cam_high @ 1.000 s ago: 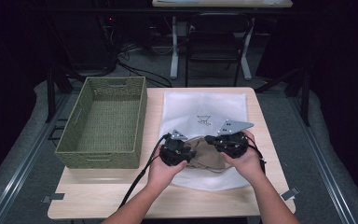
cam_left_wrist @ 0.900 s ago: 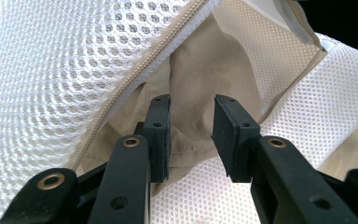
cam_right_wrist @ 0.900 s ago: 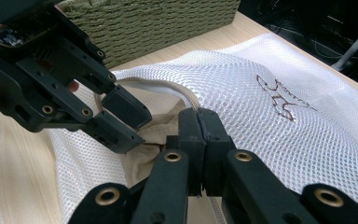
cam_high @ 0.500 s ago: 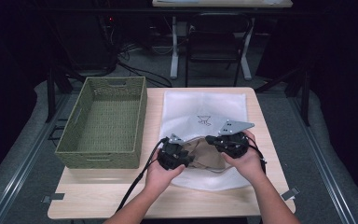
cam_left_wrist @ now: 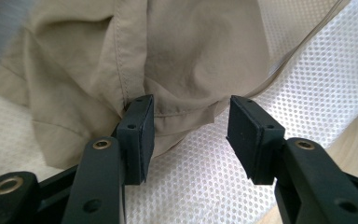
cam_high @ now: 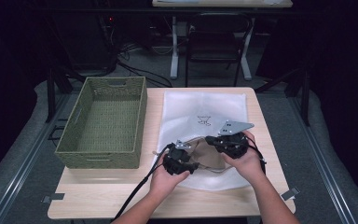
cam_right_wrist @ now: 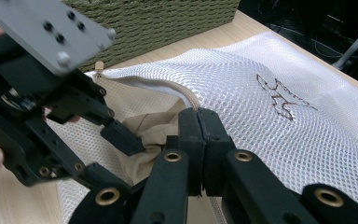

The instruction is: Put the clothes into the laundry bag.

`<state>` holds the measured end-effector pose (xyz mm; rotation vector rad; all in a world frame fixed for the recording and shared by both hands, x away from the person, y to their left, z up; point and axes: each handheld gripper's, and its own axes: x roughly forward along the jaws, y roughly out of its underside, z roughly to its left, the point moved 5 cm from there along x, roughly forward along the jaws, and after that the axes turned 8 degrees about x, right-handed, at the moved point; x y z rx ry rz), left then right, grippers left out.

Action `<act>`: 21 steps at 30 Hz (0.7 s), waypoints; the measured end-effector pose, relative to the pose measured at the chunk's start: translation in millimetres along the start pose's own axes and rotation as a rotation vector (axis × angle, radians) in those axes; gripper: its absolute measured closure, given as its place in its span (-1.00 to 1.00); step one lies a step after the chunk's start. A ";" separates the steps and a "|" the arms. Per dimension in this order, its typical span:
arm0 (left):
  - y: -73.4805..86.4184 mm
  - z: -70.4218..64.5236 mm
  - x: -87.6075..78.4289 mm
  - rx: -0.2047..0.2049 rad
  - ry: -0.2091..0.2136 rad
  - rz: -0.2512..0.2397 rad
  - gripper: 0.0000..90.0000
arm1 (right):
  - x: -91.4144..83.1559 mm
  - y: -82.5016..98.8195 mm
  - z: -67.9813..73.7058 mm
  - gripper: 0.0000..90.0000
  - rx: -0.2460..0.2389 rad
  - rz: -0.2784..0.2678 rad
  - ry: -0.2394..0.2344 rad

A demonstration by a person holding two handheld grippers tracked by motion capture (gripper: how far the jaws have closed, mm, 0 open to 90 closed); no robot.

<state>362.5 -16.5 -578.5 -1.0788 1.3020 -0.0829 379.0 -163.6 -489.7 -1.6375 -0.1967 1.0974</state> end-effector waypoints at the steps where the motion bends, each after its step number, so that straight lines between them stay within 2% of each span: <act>1: 0.9 -0.6 2.7 -0.001 0.002 0.006 0.12 | 0.2 0.1 0.0 0.99 0.000 0.000 0.000; 3: 2.0 -1.4 8.5 -0.006 -0.010 0.002 0.09 | 0.2 0.2 0.2 0.99 0.000 0.001 0.000; 5: 4.3 -1.9 15.6 -0.008 0.001 0.014 0.04 | 0.2 0.3 0.2 0.99 0.000 0.001 0.000; 7: 6.3 -2.7 22.6 0.005 -0.003 0.029 0.01 | 0.4 0.4 0.3 0.99 -0.001 0.001 0.000; 14: 7.4 -3.7 32.5 0.009 -0.010 0.033 -0.03 | 1.4 1.2 0.7 0.99 0.000 0.003 -0.003; 17: 7.9 -3.6 34.6 0.011 -0.031 0.030 0.04 | 1.9 1.1 0.7 0.99 0.000 0.002 -0.004; 21: 8.6 -2.5 35.2 0.025 -0.044 0.031 0.25 | 1.9 1.1 0.9 0.99 -0.001 0.003 -0.002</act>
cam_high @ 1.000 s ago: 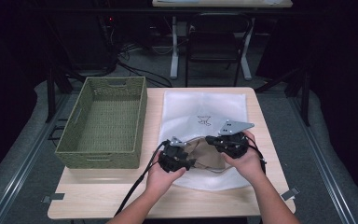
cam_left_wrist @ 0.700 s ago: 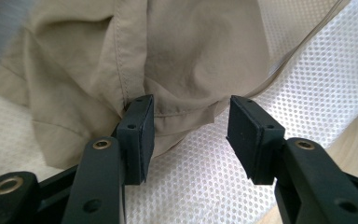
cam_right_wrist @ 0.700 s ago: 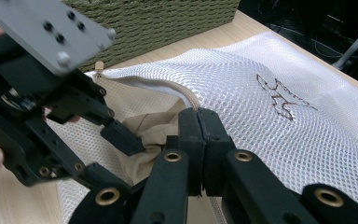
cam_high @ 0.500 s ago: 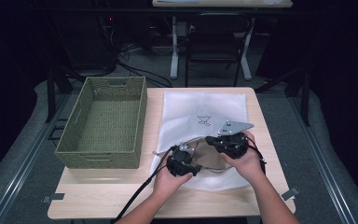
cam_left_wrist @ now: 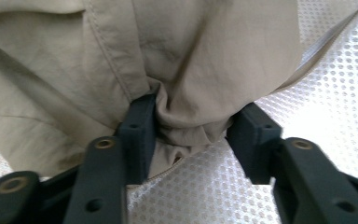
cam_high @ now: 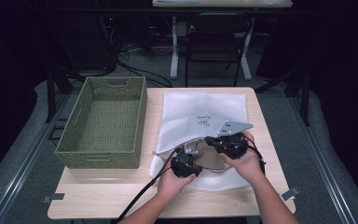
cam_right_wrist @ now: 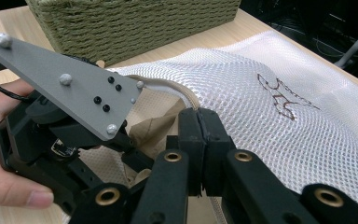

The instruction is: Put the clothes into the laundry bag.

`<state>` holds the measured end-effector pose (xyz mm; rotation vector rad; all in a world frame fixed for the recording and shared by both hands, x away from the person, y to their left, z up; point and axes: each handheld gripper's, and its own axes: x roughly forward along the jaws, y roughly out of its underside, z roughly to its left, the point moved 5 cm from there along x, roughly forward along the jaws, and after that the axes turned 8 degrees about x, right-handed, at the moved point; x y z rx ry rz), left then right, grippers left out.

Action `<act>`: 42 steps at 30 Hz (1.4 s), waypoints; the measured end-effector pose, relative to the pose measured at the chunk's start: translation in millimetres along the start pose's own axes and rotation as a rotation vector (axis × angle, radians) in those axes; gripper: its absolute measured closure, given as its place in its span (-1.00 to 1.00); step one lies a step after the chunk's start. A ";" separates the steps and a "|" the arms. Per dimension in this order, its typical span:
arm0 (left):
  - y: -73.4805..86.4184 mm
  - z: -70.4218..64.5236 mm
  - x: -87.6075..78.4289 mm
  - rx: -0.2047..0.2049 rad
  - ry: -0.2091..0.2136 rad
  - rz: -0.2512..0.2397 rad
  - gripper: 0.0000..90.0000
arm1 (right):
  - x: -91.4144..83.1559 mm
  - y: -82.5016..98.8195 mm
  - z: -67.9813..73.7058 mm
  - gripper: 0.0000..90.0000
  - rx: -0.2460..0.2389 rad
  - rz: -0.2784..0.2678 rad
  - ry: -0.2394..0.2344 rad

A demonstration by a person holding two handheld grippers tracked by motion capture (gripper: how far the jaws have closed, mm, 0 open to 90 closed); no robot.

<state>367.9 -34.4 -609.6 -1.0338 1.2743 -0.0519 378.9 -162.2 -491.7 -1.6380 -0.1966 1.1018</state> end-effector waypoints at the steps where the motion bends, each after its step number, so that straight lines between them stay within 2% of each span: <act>1: -0.1 -0.6 0.4 0.000 -0.005 -0.004 0.30 | 0.1 0.0 0.1 0.99 0.000 0.000 0.000; 4: -0.4 -0.8 0.4 0.000 -0.005 -0.003 0.49 | 0.2 0.0 0.4 0.99 -0.001 0.000 0.001; 5: -0.4 0.2 -0.2 0.015 0.002 0.007 0.56 | 0.1 -0.1 0.3 0.99 -0.003 -0.001 0.001; 6: -1.0 -0.3 0.3 0.004 0.003 0.001 0.60 | 0.0 -0.1 0.3 0.99 -0.002 -0.001 0.000; 14: -6.0 0.8 -3.5 -0.010 0.016 0.003 0.80 | -0.6 0.1 -0.4 0.99 0.004 -0.001 -0.002; 17: -8.2 2.9 -5.6 0.004 0.008 0.009 0.82 | -0.6 0.1 -0.2 0.99 0.004 -0.001 -0.001; 21: -14.5 3.8 -8.2 -0.017 -0.003 -0.017 0.83 | -0.5 0.1 0.0 0.99 0.003 0.000 -0.002; 28: -23.6 8.5 -12.5 -0.017 -0.024 -0.033 0.84 | -0.1 0.5 0.0 0.99 0.002 0.000 -0.004; 33: -31.4 10.3 -16.3 -0.015 -0.023 -0.037 0.84 | -0.3 0.5 -0.1 0.99 0.006 0.000 -0.004; 34: -33.2 9.7 -16.2 -0.029 -0.022 -0.051 0.84 | -0.4 0.4 -0.1 0.99 0.006 0.000 -0.006; 37: -36.3 11.8 -18.0 -0.011 -0.022 -0.042 0.84 | -0.4 0.4 0.1 0.99 0.006 0.000 -0.007; 42: -40.3 12.0 -18.6 -0.019 -0.025 -0.050 0.84 | -0.6 0.7 -0.4 0.99 0.009 -0.001 -0.007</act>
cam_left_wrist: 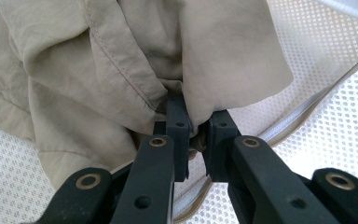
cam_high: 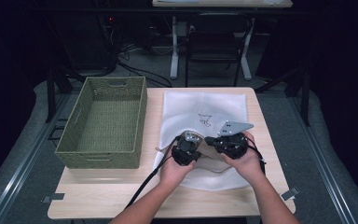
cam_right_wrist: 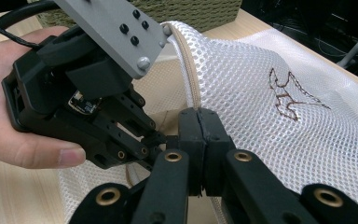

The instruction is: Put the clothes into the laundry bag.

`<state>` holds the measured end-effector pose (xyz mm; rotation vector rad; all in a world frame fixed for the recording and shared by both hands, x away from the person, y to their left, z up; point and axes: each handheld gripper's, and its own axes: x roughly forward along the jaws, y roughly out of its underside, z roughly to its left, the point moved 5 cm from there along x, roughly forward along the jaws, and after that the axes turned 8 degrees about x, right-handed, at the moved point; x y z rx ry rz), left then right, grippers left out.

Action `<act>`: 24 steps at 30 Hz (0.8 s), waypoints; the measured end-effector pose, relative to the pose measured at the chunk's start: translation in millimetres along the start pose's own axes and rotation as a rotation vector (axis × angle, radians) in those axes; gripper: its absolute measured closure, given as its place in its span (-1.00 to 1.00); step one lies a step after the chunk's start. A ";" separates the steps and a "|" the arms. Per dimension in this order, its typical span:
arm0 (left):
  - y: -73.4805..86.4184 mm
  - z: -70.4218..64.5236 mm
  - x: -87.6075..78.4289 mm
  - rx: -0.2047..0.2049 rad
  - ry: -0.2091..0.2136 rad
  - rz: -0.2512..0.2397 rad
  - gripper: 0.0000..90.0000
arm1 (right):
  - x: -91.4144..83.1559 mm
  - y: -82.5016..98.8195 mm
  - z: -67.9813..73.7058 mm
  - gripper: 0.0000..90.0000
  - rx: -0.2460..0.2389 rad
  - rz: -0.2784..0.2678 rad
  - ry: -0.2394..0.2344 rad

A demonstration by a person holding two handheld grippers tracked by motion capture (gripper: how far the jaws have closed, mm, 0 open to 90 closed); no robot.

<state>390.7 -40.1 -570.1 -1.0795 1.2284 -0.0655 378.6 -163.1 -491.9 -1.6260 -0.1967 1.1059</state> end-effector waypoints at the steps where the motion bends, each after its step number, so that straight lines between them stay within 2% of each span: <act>1: -0.5 0.2 -0.1 0.003 -0.001 0.000 0.84 | 0.1 0.0 -0.3 0.99 -0.001 -0.001 -0.001; 13: -2.8 -2.7 -2.7 0.007 0.002 -0.004 0.84 | -2.0 -0.3 -4.0 0.99 0.014 -0.013 -0.003; 17: 0.1 -3.5 -3.6 0.026 0.005 0.007 0.85 | -3.3 -0.3 -7.5 0.99 0.031 -0.023 -0.005; 20: 3.0 -6.8 -3.2 0.024 0.011 0.004 0.85 | -4.1 -1.0 -8.7 0.99 0.037 -0.029 -0.002; 24: 5.3 -10.0 -5.0 0.048 0.008 0.004 0.85 | -3.8 -1.4 -10.6 0.99 0.039 -0.031 0.004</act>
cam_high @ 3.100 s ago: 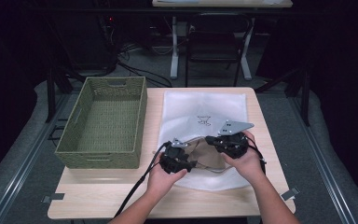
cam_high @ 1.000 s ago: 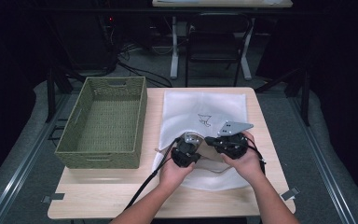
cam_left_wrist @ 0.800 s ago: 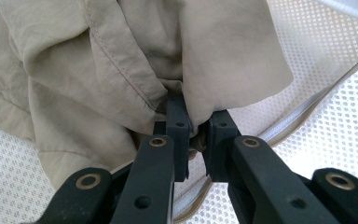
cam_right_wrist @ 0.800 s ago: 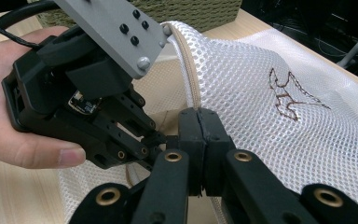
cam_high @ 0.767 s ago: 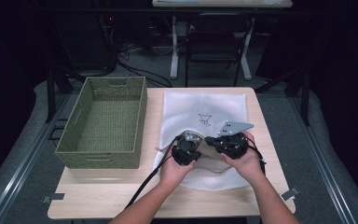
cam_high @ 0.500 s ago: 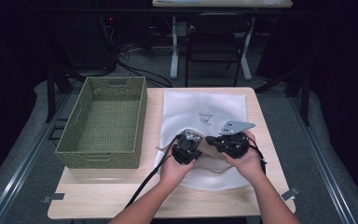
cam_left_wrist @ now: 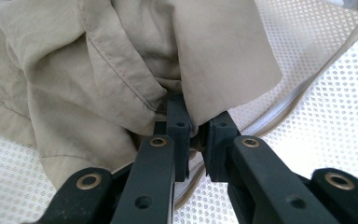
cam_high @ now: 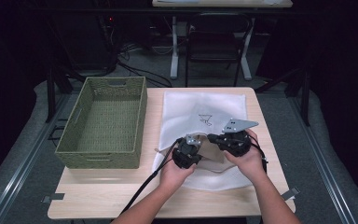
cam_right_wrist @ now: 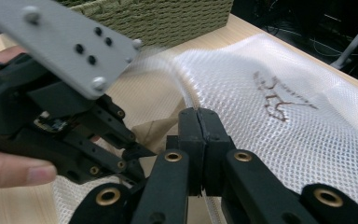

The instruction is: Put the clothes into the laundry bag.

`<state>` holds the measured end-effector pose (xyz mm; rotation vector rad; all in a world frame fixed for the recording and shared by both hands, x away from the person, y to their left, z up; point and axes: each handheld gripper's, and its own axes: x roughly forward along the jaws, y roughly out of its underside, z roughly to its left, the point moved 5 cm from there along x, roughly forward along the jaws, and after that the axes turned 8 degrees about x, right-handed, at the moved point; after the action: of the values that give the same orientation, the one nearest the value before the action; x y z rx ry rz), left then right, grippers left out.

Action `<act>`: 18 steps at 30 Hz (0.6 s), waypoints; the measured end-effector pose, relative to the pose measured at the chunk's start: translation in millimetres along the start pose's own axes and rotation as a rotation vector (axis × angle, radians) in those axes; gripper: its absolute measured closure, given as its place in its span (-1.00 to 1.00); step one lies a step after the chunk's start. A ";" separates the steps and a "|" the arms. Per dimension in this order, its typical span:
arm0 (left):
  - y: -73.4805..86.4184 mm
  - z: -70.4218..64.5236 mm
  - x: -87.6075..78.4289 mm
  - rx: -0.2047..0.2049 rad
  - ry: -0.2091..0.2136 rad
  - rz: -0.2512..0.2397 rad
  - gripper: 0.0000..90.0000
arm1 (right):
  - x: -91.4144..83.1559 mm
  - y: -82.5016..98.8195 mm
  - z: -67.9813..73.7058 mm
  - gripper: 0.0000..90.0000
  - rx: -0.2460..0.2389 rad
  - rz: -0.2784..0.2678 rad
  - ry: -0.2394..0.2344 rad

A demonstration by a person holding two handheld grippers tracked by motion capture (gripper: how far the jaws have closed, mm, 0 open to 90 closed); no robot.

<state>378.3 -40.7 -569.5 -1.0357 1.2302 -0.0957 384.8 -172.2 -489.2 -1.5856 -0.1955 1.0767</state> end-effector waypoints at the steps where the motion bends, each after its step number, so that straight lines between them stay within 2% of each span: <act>1: 0.0 -0.7 -0.7 -0.004 0.006 -0.002 0.85 | 0.4 0.1 -0.3 0.99 0.002 0.000 -0.001; 7: -4.3 5.7 -4.8 -0.040 0.006 -0.035 0.85 | 2.5 1.5 1.5 0.99 -0.007 0.013 -0.003; 18: -15.4 23.2 2.3 -0.099 -0.016 -0.040 0.85 | 3.5 2.9 4.4 0.99 -0.015 0.022 -0.007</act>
<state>404.8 -36.9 -561.3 -1.1454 1.2097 -0.0576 382.5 -167.9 -493.1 -1.6006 -0.1912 1.1000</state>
